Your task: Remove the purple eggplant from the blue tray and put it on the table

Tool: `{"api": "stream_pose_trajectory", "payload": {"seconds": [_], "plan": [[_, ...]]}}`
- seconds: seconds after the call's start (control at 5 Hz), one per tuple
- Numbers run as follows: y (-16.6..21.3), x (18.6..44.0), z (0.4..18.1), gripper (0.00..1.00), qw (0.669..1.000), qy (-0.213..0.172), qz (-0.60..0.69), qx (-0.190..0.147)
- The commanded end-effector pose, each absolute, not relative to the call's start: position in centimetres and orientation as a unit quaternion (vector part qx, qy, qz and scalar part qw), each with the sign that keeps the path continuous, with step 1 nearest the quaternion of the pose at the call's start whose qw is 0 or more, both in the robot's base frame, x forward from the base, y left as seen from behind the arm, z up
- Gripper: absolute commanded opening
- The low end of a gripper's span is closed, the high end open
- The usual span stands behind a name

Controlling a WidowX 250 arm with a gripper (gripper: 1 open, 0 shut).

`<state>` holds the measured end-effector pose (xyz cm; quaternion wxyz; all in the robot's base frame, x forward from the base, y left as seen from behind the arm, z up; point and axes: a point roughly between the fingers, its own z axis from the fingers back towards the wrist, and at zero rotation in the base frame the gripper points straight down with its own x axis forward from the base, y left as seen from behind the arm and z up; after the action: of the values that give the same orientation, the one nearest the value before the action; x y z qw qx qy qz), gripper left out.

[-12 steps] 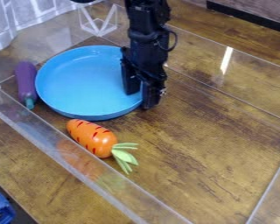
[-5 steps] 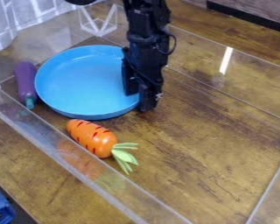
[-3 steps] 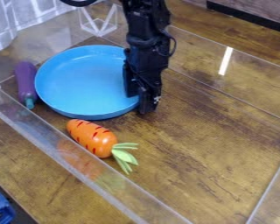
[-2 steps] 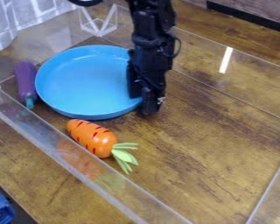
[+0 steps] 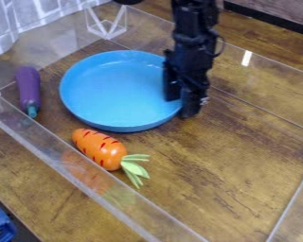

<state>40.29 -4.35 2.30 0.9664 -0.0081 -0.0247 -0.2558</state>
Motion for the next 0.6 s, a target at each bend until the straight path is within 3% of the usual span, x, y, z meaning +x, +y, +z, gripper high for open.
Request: {"api": "stream_pose_trajectory", "payload": {"seconds": [0.0,0.2,0.4], "plan": [[-6.31,40.41,2.55,0.0,0.963,-0.024,-0.269,-0.012],[-5.91,40.53,2.37,1.0,0.96,-0.02,-0.279,-0.012],[-5.46,40.7,2.0,0.0,0.957,-0.015,-0.288,-0.01]]}}
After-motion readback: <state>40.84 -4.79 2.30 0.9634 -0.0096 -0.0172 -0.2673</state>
